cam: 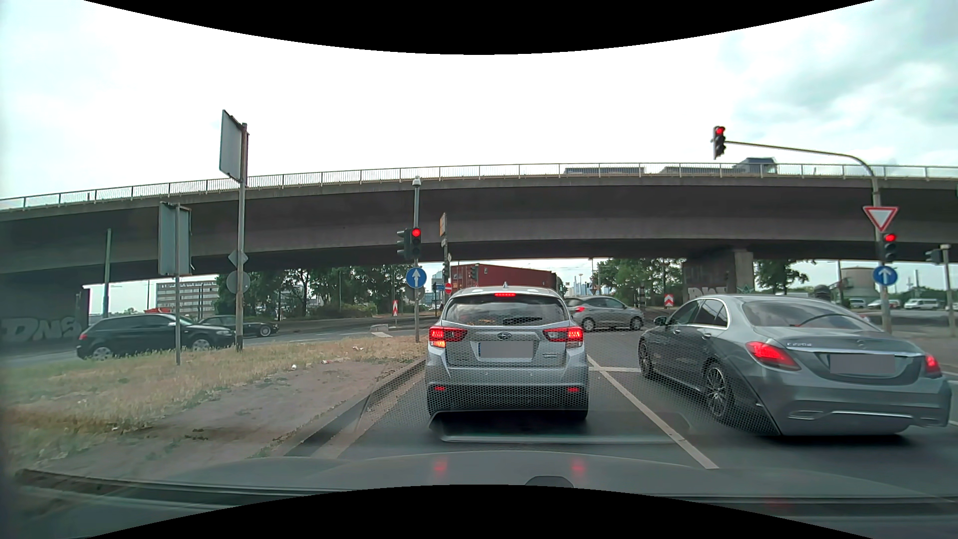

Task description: Follow the waypoints while adhering to traffic rules and regulations

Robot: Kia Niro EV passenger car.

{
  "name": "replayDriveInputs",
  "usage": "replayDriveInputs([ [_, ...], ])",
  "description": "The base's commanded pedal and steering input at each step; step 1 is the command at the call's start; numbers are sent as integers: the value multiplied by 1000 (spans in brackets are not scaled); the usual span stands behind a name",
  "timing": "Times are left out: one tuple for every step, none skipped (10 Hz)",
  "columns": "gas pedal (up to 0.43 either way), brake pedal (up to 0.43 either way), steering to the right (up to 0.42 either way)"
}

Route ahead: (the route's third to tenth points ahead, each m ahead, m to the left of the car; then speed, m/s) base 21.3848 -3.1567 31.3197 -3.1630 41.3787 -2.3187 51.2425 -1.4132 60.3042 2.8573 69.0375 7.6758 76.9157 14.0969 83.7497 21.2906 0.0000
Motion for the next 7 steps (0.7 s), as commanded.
replayDriveInputs([
  [0, 256, -1],
  [0, 262, -1],
  [0, 256, -1],
  [0, 256, -1],
  [0, 256, -1],
  [0, 256, -1],
  [0, 256, -1],
])
